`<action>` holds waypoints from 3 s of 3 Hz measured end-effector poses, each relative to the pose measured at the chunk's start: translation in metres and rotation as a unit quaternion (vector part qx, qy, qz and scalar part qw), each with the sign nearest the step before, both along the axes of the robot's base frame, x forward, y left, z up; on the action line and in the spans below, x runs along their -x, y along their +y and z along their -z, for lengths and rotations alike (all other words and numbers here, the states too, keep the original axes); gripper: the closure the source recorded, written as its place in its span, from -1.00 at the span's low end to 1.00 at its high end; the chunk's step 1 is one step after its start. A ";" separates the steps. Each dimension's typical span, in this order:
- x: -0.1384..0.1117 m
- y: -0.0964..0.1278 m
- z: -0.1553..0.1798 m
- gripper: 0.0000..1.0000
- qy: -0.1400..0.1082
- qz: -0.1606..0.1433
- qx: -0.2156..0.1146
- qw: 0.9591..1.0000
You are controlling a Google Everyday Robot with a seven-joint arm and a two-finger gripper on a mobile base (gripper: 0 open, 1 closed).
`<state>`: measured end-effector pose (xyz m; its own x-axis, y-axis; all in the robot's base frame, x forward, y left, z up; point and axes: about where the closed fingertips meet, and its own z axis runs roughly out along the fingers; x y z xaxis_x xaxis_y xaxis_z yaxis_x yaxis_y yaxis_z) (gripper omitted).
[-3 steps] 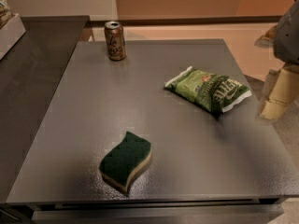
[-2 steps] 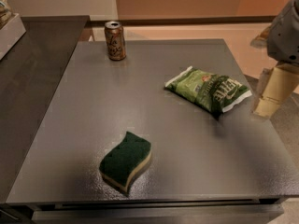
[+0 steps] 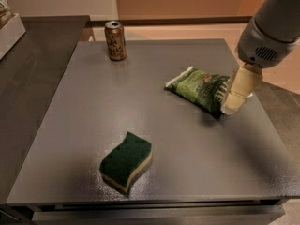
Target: Move green jalapeno chip bag near orange can
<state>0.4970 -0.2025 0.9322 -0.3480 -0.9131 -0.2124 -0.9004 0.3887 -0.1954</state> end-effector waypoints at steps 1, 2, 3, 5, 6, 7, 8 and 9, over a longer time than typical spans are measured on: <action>-0.022 0.002 0.018 -1.00 0.013 0.037 -0.007 0.999; -0.037 0.002 0.032 -1.00 0.026 0.063 -0.024 0.997; -0.051 0.002 0.049 -1.00 0.044 0.082 -0.042 0.995; -0.072 0.014 0.076 -0.65 0.077 0.089 -0.054 0.992; -0.074 0.020 0.079 -0.19 0.088 0.084 -0.056 0.991; -0.076 0.025 0.072 0.30 0.092 0.080 -0.056 0.991; -0.081 0.030 0.057 0.74 0.084 0.070 -0.053 0.993; -0.100 0.035 0.037 1.00 0.063 0.054 -0.047 0.996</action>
Offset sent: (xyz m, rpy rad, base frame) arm 0.0584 0.0027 -0.0533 0.1010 0.0980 -0.1969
